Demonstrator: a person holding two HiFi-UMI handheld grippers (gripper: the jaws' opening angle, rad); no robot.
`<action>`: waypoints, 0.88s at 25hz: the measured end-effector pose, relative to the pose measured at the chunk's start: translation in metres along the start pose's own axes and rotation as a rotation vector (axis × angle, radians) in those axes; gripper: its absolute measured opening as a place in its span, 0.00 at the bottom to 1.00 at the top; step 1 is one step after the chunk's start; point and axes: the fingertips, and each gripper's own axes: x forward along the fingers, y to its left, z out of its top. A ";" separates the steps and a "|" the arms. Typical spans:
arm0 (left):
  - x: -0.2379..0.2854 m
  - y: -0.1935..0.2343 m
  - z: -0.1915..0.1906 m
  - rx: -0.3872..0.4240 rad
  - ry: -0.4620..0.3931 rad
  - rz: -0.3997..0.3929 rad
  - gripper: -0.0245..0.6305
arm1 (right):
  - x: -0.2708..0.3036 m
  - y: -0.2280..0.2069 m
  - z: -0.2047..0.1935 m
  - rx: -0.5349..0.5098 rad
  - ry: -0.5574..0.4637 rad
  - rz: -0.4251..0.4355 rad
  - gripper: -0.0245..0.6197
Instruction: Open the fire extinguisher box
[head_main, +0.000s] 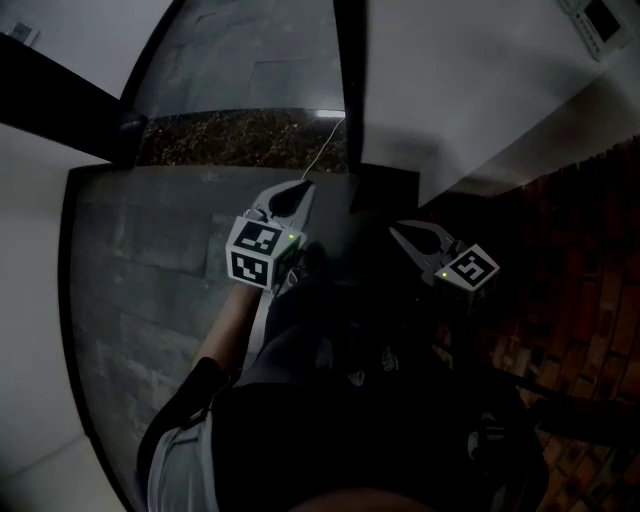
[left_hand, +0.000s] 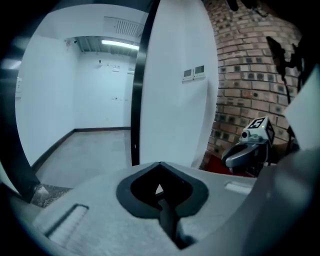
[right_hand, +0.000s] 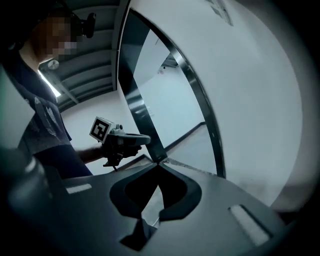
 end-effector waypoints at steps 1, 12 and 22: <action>-0.004 0.010 0.001 0.004 -0.003 0.000 0.04 | 0.009 0.001 0.006 -0.014 0.008 -0.013 0.04; -0.029 0.140 0.015 -0.040 -0.064 0.019 0.04 | 0.150 0.013 0.052 -0.103 0.109 -0.036 0.04; -0.048 0.237 -0.005 -0.097 -0.061 0.148 0.04 | 0.246 0.012 0.080 -0.158 0.169 0.000 0.04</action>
